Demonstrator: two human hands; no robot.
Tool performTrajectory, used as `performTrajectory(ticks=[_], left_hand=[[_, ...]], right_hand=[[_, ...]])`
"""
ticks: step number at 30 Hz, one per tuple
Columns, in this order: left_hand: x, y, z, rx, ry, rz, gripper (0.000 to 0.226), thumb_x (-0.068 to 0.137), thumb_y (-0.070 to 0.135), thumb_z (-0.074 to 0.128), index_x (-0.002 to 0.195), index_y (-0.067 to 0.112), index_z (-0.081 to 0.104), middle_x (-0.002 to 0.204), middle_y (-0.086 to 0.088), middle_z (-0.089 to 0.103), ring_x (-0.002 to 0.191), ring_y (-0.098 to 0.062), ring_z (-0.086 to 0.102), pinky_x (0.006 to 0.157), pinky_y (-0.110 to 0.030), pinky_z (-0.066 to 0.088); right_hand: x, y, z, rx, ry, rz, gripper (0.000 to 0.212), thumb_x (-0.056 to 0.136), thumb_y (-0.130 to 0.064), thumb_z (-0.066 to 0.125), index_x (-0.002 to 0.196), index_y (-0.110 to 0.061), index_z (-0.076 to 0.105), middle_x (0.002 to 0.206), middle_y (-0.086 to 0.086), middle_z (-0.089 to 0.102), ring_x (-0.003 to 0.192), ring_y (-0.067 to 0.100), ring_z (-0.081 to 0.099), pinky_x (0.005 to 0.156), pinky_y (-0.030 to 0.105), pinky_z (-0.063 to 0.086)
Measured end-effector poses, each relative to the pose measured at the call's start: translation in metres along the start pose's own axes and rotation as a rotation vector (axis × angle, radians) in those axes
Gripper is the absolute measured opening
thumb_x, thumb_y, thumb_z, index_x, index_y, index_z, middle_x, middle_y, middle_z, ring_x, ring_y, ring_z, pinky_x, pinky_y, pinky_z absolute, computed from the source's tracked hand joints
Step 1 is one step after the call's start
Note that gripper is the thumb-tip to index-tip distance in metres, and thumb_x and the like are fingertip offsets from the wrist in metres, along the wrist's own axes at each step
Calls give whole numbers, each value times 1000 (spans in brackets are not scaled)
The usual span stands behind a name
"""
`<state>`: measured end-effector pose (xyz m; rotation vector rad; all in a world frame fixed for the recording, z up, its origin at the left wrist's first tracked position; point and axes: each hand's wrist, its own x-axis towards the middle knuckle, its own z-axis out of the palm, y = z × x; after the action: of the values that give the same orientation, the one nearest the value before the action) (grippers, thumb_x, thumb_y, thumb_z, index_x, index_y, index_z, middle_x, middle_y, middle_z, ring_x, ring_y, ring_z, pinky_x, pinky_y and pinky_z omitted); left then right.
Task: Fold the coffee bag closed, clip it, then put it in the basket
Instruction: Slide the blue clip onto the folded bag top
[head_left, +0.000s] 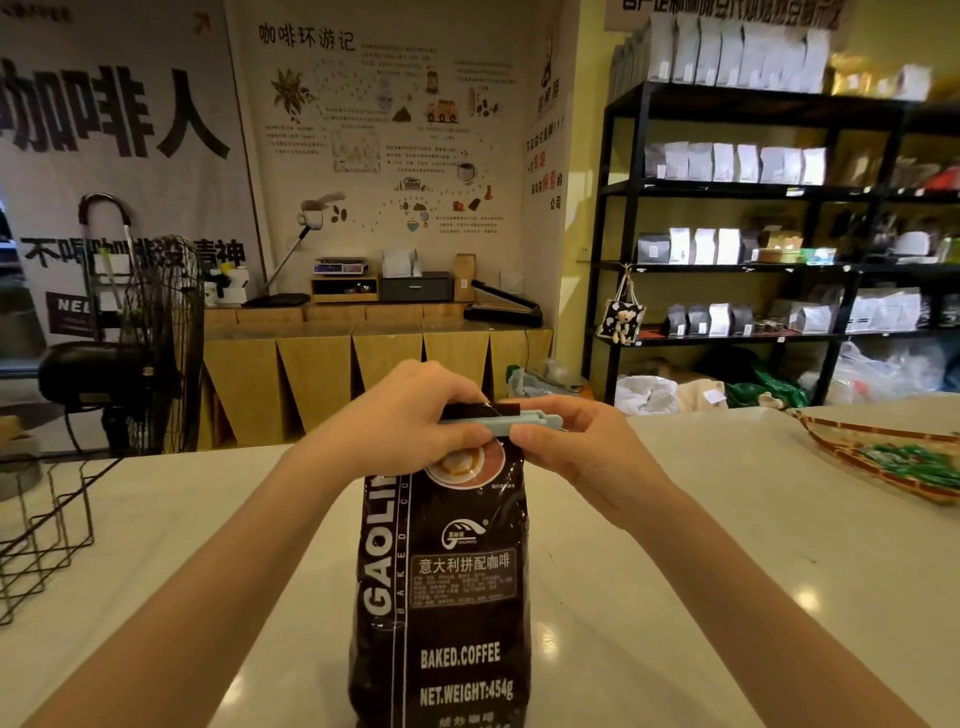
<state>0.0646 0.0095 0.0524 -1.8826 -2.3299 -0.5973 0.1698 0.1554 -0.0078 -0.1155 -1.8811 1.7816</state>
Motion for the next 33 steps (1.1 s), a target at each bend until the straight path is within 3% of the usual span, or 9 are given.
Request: performTrajectory(ticks=[4,6,10,16,20,23,28,30,33], left_hand=[[-4,-2,2,8,39,-38,26,85,29,56,107,18,63,94,-3,69,84,-15,62,78,-38,51],[-5,-2,5,-3,65,-57,26,85,30,56,106,18,63,92,-3,69,83,-15,62,77,-41,52],[-7,-3,8,-6,112,-73,28,84,31,57,109,20,63,93,0,69,83,-13,62,76,-40,53],[-8,-1,10,-2,138,-92,32,83,32,57,113,21,61,97,1,69,86,-12,62,78,-37,53],[-6,-4,15,24,161,-110,35,83,34,57,117,22,59,103,1,68,91,-12,61,81,-38,52],[-7,-6,16,47,171,-128,35,83,36,56,116,24,59,103,2,67,91,-13,60,81,-40,51],[-11,-6,15,66,183,-103,36,84,37,55,117,26,57,106,4,67,93,-11,59,83,-35,50],[-15,-7,19,101,246,-75,47,82,41,55,127,29,48,122,5,61,108,-10,55,96,-31,43],[-29,-12,26,74,403,-80,93,67,58,63,142,30,15,149,15,21,137,-5,18,114,-33,9]], right_hand=[[0,3,-2,-114,48,-38,17,65,-21,74,81,-25,73,75,-8,75,82,11,68,80,27,54],[0,4,-2,-154,93,-81,13,70,-17,73,79,-26,73,72,-11,74,80,6,67,76,21,53],[0,5,1,-180,126,-109,13,71,-17,73,80,-26,72,69,-16,72,76,-2,66,63,11,50],[-2,8,3,-180,228,-121,18,66,-23,76,84,-25,73,94,0,71,98,13,61,79,27,48],[-4,10,7,-169,272,-155,15,67,-19,76,78,-28,72,87,-6,69,93,8,61,80,27,49],[-3,15,11,-158,307,-166,18,67,-18,76,84,-20,73,88,1,71,89,10,64,78,28,52],[-2,18,10,-73,241,-164,23,61,-24,76,84,-22,74,83,-2,75,91,14,68,80,28,54],[-2,17,8,-47,207,-151,21,61,-22,74,82,-23,73,76,-6,75,85,9,69,74,20,55],[0,17,7,-17,198,-124,17,69,-12,72,82,-22,72,70,-13,74,74,-5,66,65,9,50]])
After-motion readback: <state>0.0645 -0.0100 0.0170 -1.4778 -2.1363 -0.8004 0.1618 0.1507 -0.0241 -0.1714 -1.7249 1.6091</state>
